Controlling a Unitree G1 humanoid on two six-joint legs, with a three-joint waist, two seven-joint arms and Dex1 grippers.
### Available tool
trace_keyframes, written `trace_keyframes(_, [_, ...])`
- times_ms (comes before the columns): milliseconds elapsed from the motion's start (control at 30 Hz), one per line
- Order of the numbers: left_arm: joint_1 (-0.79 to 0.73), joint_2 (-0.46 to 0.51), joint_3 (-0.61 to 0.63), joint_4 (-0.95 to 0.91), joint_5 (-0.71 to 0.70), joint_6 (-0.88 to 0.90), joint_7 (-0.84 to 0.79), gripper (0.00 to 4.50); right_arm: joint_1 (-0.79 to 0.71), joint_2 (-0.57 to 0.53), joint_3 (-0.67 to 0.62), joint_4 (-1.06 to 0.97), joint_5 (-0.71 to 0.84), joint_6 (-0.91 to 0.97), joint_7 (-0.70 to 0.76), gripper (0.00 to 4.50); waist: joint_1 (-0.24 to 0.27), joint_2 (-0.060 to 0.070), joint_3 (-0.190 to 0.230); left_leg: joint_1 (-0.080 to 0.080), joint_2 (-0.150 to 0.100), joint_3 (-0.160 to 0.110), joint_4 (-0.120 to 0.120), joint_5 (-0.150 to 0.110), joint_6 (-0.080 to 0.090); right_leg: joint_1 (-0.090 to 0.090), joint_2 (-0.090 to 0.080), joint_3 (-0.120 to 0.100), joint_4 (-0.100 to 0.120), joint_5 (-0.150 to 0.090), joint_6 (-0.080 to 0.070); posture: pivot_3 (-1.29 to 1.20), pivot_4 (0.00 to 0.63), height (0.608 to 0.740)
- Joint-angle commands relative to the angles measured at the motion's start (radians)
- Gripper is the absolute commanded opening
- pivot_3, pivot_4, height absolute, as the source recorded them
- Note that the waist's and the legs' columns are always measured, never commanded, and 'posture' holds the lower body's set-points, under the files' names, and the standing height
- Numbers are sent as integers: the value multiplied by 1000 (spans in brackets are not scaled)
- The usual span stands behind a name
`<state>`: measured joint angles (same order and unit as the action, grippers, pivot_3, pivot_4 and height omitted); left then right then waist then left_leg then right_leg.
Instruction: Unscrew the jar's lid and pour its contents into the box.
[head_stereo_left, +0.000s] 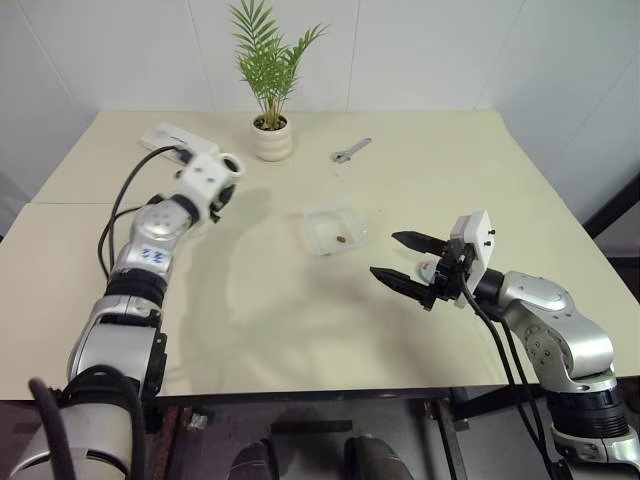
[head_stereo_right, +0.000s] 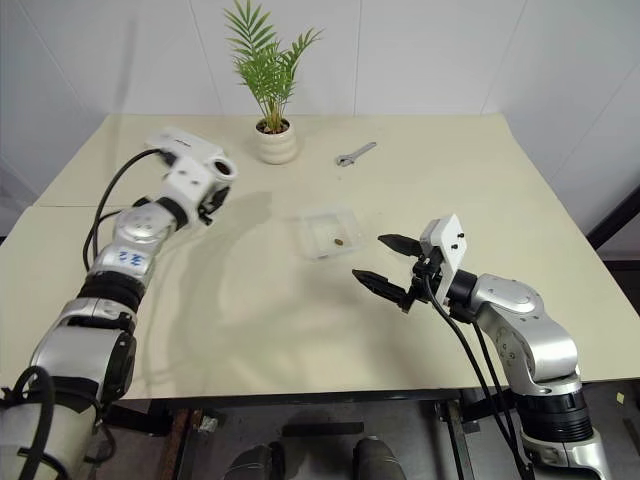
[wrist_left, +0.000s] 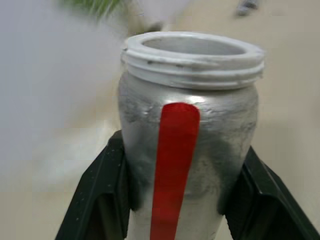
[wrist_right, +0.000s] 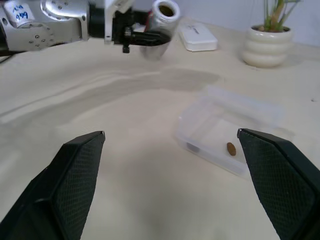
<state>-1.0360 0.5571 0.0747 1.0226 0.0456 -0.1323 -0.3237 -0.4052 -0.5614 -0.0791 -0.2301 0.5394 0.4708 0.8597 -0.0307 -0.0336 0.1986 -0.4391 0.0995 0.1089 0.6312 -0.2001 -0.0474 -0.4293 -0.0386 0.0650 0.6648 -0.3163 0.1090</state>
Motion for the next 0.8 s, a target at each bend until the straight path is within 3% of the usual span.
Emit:
trace_keyframes(33, [55, 38, 182, -63, -172, 100, 19, 1920, -18, -1, -4, 6, -6, -88, 53, 4468, 0, 0, 0, 0, 0, -1, 0, 0, 0, 0, 0, 0, 0, 0, 0, 0, 150, 740])
trace_keyframes(367, [275, 70, 422, -132, -344, 64, 67, 1920, -24, -9, -2, 49, -15, -122, 92, 4468, 3, -2, -1, 2, 0, -1, 1, 1, 0, 1, 0, -1, 3, 1, -1, 0, 150, 740])
trace_keyframes(533, [335, 57, 418, -156, -350, 51, 43, 1920, -46, 3, 11, 69, -23, -113, 84, 4468, 3, -2, -1, 2, 0, -1, 1, 2, 0, 1, 0, -2, 3, 2, -2, 0, 150, 740])
trace_keyframes(800, [424, 52, 422, -246, -358, 74, 23, 4477, -112, 29, 22, 197, -88, -145, 40, 4500, -1, -3, -2, 2, 1, -1, 0, 2, 0, 1, 0, -2, 1, 2, -3, 0, 150, 740])
